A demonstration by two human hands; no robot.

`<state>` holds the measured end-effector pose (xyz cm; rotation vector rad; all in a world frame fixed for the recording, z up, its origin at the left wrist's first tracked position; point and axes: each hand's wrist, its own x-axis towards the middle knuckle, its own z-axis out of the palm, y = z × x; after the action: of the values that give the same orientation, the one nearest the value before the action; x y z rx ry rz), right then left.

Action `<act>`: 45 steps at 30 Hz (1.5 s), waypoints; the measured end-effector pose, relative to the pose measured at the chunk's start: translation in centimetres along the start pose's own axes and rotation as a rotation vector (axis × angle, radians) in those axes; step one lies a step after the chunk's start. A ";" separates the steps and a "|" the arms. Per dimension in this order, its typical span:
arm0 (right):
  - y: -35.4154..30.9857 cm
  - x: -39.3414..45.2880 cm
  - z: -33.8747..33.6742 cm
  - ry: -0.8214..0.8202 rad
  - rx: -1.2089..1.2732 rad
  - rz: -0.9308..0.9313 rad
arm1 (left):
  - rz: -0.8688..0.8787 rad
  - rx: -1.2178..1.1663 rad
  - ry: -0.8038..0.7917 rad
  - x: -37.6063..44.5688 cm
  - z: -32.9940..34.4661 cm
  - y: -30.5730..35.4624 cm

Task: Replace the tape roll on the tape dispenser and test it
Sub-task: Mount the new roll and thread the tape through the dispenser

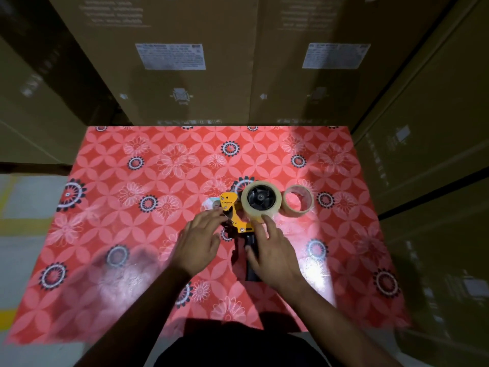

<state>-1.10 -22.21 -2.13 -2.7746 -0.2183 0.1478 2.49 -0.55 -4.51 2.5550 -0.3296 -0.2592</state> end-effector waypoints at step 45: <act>-0.9 -3.2 3.5 -0.048 -0.160 0.107 | -0.309 0.338 -0.066 8.0 1.2 10.0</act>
<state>-4.80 -20.76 -4.89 -2.9458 -0.0971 0.2339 7.96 -11.59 -1.06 2.9341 0.0037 -0.4344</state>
